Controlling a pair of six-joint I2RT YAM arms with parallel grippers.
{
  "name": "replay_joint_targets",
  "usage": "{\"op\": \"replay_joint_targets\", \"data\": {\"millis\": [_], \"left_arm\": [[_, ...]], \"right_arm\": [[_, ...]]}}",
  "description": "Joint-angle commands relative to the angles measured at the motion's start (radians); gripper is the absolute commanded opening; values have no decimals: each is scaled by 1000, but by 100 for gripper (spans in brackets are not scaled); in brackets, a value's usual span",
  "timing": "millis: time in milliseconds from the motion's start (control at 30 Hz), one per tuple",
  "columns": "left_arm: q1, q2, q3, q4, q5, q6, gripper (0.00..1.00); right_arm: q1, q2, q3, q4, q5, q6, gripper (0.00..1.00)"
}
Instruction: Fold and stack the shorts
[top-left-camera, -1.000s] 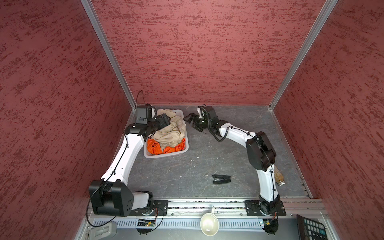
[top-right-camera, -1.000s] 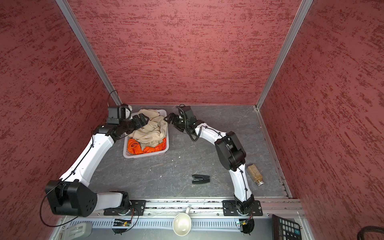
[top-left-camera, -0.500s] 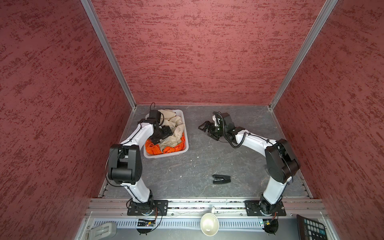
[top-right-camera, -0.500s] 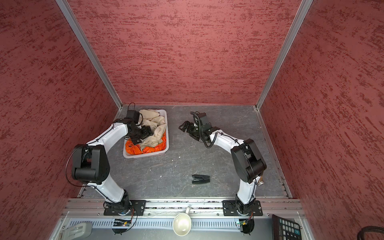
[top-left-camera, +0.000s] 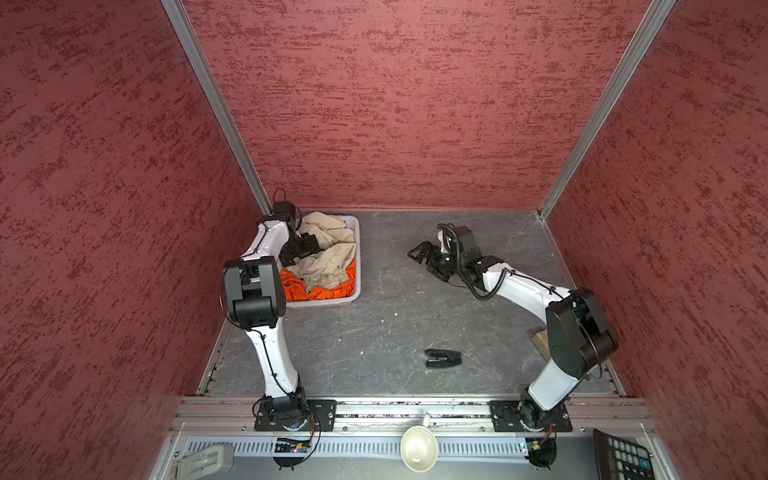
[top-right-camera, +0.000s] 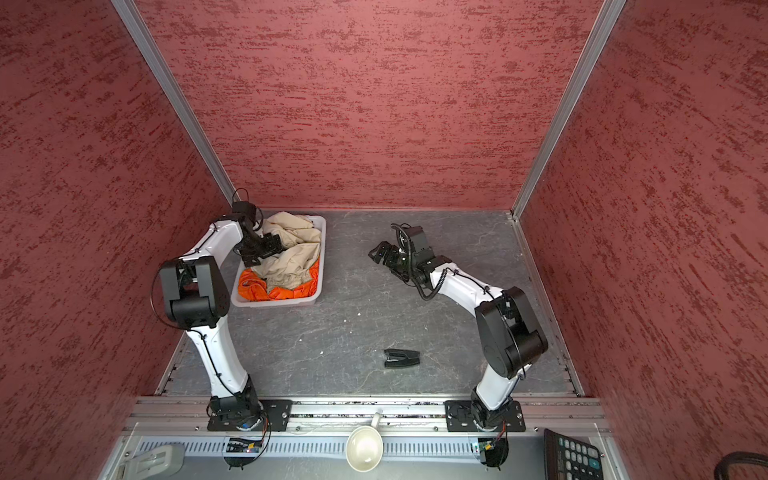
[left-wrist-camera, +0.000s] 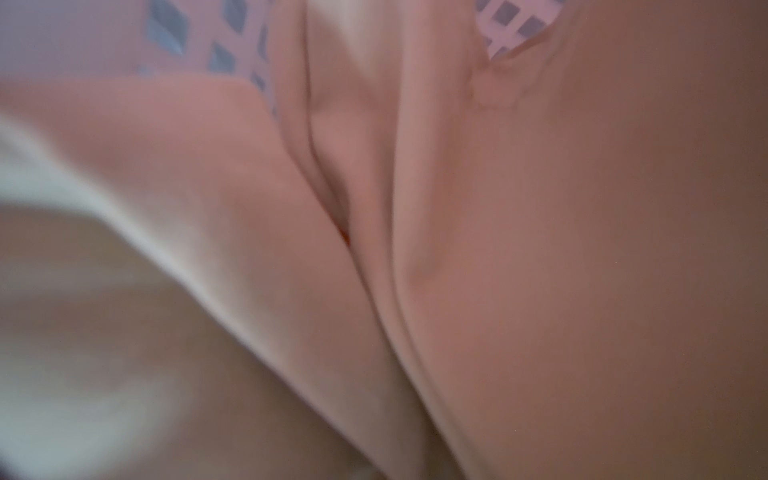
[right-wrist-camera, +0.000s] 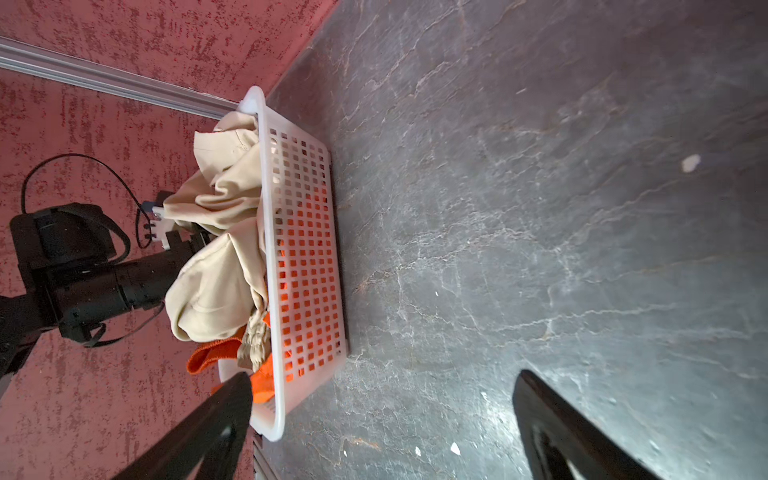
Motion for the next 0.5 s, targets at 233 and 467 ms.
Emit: {"op": "replay_joint_targets", "data": {"millis": [233, 467], "left_arm": [[-28, -116, 142, -82, 50, 17, 87], [-194, -182, 68, -97, 77, -53, 87]], "right_arm": [[-6, -42, 33, -67, 59, -34, 99], [-6, -20, 77, -84, 45, -58, 99]]}}
